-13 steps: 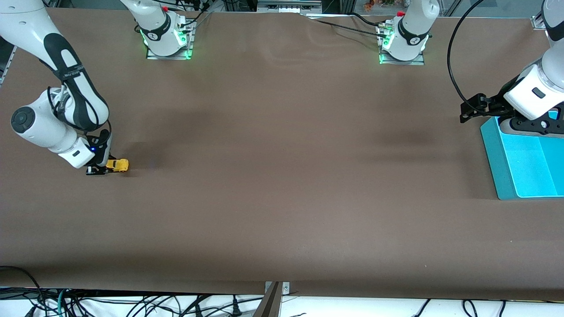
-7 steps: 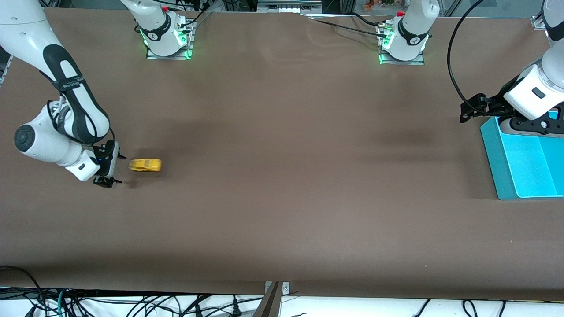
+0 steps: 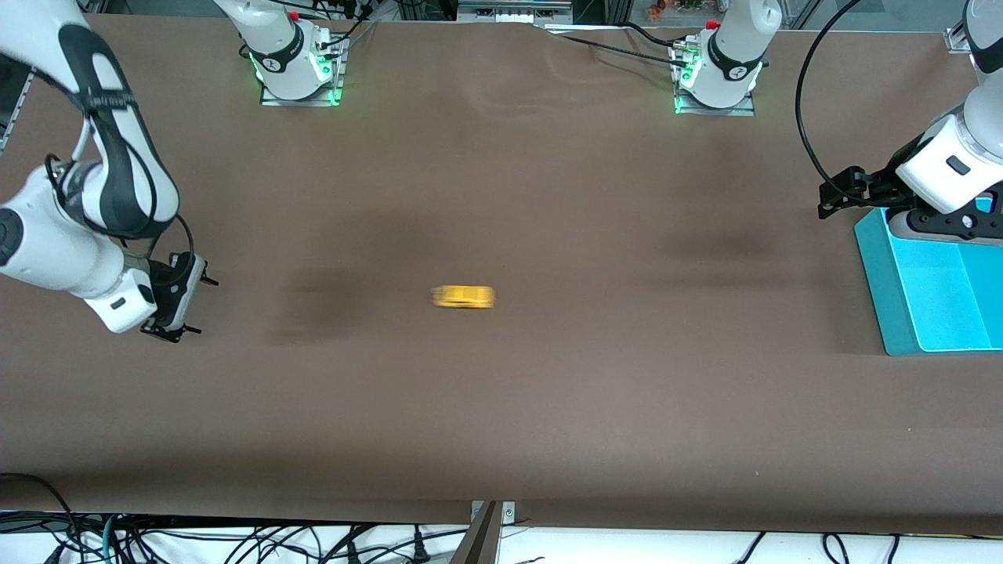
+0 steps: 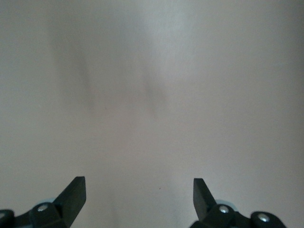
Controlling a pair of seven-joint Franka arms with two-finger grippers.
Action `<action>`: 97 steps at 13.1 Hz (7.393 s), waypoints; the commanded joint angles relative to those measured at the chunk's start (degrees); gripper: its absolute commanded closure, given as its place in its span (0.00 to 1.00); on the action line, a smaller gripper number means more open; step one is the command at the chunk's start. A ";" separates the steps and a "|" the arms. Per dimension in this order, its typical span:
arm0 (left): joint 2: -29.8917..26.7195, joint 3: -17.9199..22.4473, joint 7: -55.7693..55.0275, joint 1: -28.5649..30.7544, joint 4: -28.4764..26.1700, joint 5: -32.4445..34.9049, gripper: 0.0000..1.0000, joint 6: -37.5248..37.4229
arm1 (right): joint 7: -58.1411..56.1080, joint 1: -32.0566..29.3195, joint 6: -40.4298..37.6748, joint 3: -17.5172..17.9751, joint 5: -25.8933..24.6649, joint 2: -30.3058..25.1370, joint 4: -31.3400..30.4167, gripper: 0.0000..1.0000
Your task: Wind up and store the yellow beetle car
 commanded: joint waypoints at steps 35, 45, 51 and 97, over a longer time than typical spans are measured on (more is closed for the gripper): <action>17.07 0.31 88.88 17.44 -11.64 -0.43 0.00 24.62 | 74.85 13.34 -37.13 -8.52 -0.36 -19.26 15.69 0.00; 27.45 0.13 106.50 20.52 -16.30 -0.52 0.00 42.22 | 74.67 12.99 -37.13 -9.31 -0.63 -19.44 15.69 0.00; 28.34 0.13 110.28 21.93 -21.92 -0.35 0.00 52.14 | 74.76 12.99 -37.13 -9.49 -2.03 -19.44 15.69 0.00; 36.51 -0.31 119.07 40.56 2.76 4.58 0.19 26.24 | 74.32 12.91 -37.22 -9.75 -2.30 -19.35 17.62 0.00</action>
